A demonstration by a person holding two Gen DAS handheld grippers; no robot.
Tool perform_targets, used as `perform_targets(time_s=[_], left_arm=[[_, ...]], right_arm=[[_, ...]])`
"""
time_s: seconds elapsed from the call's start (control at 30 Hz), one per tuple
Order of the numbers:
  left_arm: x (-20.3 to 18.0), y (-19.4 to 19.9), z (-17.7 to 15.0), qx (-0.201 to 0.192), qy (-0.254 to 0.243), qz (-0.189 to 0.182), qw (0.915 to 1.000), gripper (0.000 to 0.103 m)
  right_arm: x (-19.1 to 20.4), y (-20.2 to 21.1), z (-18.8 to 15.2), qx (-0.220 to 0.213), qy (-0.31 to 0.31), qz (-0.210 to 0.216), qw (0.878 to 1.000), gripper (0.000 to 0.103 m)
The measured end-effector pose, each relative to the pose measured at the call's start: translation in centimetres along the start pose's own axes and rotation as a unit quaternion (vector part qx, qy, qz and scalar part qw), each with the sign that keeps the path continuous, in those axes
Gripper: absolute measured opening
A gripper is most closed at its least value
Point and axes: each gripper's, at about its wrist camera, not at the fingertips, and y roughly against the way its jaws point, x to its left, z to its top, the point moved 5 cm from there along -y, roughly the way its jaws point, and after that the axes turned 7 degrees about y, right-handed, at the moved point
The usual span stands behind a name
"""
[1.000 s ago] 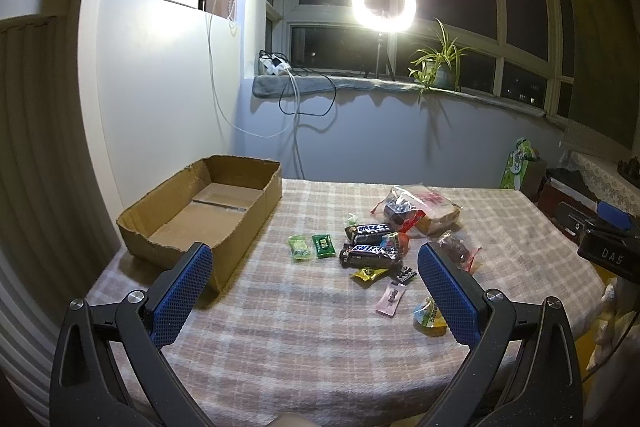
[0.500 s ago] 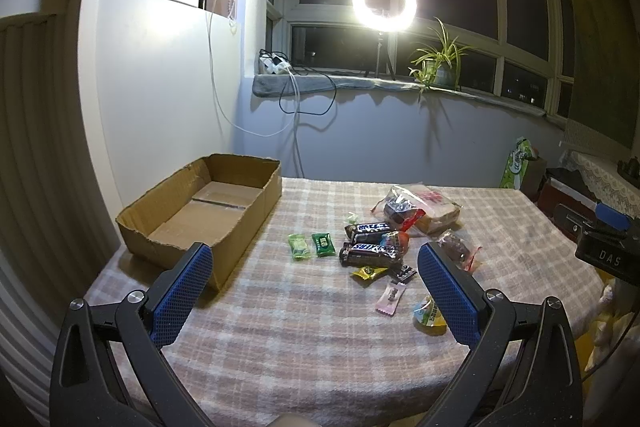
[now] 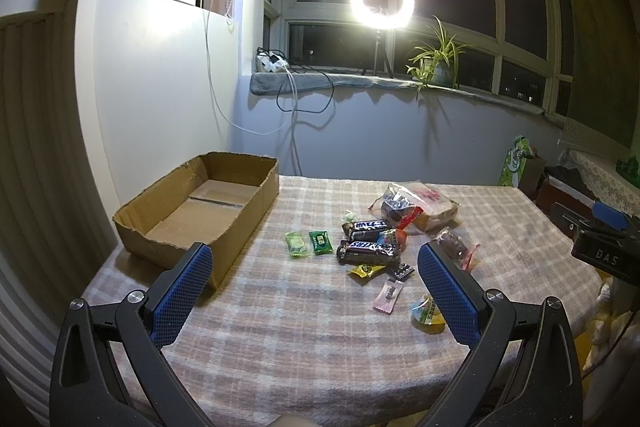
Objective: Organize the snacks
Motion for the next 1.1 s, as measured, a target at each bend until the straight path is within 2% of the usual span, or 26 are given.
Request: perform_targets(time_s=[0.5, 0.77, 1.1], left_arm=[[0.3, 0.2, -0.4, 0.013, -0.001, 0.001, 0.9999, 0.102], [-0.3, -1.0, -1.0, 0.042, 0.001, -0.019, 0.9990, 0.102], [-2.9, -3.3, -3.1, 0.099, -0.018, -0.067, 0.9927, 0.099]], right_arm=[[0.9, -0.3, -0.2, 0.011, 0.003, 0.008, 1.000, 0.103], [0.4, -1.5, -0.4, 0.021, 0.020, 0.009, 1.000, 0.103], [-0.3, -5.8, -2.2, 0.072, 0.044, 0.090, 0.992, 0.103]])
